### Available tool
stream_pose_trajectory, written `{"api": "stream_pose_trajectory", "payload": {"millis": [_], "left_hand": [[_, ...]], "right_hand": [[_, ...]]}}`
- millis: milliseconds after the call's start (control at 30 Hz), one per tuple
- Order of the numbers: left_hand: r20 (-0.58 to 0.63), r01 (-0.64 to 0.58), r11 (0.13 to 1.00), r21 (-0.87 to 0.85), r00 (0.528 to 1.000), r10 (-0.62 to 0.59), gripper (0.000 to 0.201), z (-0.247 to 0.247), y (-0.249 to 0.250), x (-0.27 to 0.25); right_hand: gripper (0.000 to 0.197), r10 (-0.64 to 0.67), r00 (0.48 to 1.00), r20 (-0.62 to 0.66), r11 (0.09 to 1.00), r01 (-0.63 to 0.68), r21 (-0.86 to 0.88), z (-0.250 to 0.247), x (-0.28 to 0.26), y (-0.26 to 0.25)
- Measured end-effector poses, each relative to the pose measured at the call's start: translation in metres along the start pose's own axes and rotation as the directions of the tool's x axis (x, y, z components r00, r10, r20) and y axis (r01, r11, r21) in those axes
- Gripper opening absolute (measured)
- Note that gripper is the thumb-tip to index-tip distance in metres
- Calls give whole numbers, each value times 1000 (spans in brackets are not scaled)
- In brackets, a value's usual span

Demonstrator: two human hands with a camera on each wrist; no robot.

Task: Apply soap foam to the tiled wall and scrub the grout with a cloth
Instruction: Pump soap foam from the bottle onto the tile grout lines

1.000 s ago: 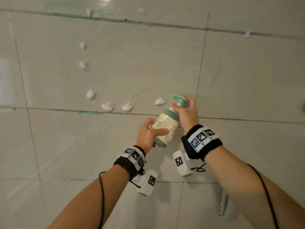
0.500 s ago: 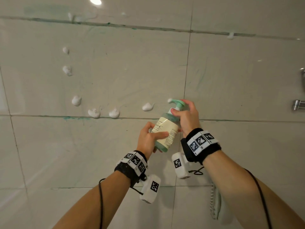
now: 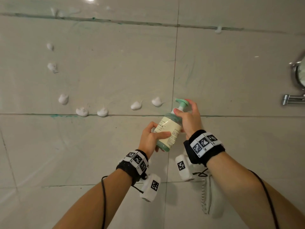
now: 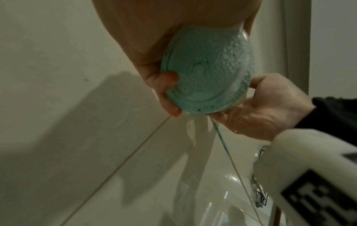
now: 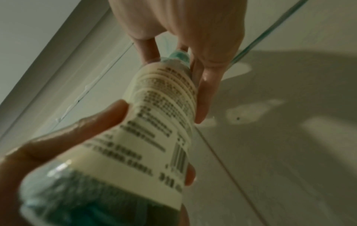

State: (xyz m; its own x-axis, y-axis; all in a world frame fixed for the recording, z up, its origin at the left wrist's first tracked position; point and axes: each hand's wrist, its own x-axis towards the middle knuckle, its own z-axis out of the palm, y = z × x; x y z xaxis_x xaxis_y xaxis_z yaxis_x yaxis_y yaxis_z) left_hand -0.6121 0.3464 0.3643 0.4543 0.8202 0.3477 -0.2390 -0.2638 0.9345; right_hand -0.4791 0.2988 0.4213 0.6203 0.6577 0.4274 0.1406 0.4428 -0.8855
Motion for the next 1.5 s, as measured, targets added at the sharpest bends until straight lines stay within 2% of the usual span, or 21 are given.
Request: {"api": "stream_pose_trajectory", "payload": {"millis": [233, 367, 500, 667, 767, 1000, 1233, 1367, 1500], "left_hand": [[7, 29, 999, -41, 1000, -29, 41, 34, -15, 4], [-21, 34, 999, -38, 999, -34, 33, 42, -19, 5], [-23, 28, 999, -16, 999, -28, 34, 46, -14, 5], [14, 15, 998, 55, 1000, -16, 33, 73, -11, 12], [51, 19, 998, 61, 998, -22, 33, 101, -12, 17], [72, 57, 998, 11, 996, -57, 32, 152, -28, 21], [39, 67, 998, -17, 997, -67, 33, 161, -32, 35], [45, 73, 996, -44, 996, -71, 31, 166, -37, 30], [73, 81, 996, -47, 994, -78, 35, 163, -47, 18]], "right_hand": [[42, 15, 1000, -7, 1000, -15, 17, -34, 11, 1], [36, 20, 1000, -24, 1000, -19, 18, -42, 14, 8], [29, 39, 999, 1, 999, -39, 13, -49, 17, 6], [41, 30, 998, -61, 998, -27, 54, -77, 20, 3], [47, 45, 996, -80, 999, -44, 13, -103, 27, -4], [43, 44, 993, -114, 998, -48, -30, -153, 42, -1], [32, -13, 985, -170, 1000, 16, 17, -159, 55, 6], [32, -6, 992, -127, 1000, 4, -13, -163, 54, 3], [44, 33, 998, -60, 999, -35, -32, -168, 39, 7]]}}
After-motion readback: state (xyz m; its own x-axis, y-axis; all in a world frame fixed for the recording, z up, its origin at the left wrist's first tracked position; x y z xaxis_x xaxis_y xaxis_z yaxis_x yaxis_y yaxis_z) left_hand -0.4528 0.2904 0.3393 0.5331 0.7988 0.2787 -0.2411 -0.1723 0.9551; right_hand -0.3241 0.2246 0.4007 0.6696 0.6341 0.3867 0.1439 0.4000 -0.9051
